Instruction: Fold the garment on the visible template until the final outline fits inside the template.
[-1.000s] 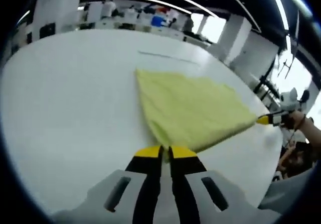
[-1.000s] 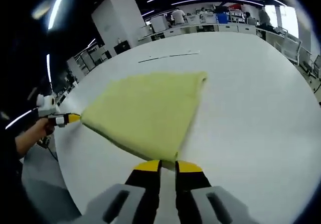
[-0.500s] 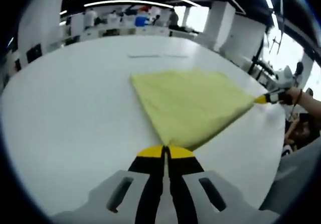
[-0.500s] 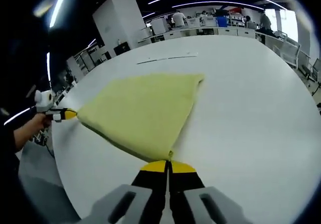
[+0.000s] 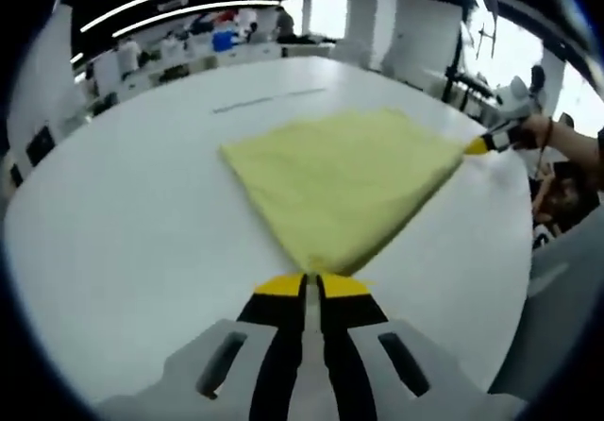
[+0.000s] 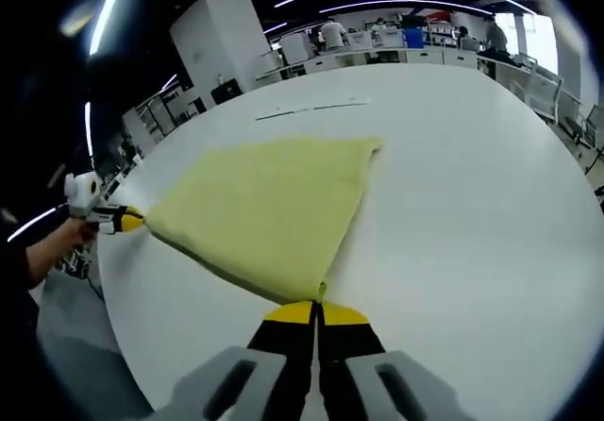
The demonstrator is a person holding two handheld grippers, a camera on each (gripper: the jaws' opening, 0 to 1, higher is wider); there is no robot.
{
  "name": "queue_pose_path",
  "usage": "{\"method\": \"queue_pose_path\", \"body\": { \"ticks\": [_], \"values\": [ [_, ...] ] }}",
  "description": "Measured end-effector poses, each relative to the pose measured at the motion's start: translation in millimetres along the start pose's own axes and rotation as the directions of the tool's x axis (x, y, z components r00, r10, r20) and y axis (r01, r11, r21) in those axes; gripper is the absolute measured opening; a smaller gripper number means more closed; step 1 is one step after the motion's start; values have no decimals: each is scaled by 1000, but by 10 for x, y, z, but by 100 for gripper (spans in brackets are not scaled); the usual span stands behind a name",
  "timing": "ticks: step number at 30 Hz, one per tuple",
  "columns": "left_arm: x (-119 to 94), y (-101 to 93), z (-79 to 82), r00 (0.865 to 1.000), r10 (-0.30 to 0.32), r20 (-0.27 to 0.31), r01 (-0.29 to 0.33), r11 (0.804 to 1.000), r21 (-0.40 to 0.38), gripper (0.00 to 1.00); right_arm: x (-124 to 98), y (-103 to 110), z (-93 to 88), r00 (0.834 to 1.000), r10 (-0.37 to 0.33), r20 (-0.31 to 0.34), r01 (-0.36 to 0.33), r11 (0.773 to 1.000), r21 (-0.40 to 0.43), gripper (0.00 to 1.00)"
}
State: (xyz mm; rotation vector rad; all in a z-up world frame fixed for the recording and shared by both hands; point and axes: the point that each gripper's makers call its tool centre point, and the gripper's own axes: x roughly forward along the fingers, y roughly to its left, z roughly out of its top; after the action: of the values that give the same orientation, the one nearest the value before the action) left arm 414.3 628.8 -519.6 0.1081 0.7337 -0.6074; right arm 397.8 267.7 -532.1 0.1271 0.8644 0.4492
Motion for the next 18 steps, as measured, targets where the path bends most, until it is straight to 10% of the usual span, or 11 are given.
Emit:
{"method": "queue_pose_path", "body": {
  "ticks": [18],
  "values": [
    [92, 4, -104, 998, 15, 57, -3, 977, -211, 0, 31, -21, -4, 1000, -6, -4, 6, 1000, 18, 0]
  ]
}}
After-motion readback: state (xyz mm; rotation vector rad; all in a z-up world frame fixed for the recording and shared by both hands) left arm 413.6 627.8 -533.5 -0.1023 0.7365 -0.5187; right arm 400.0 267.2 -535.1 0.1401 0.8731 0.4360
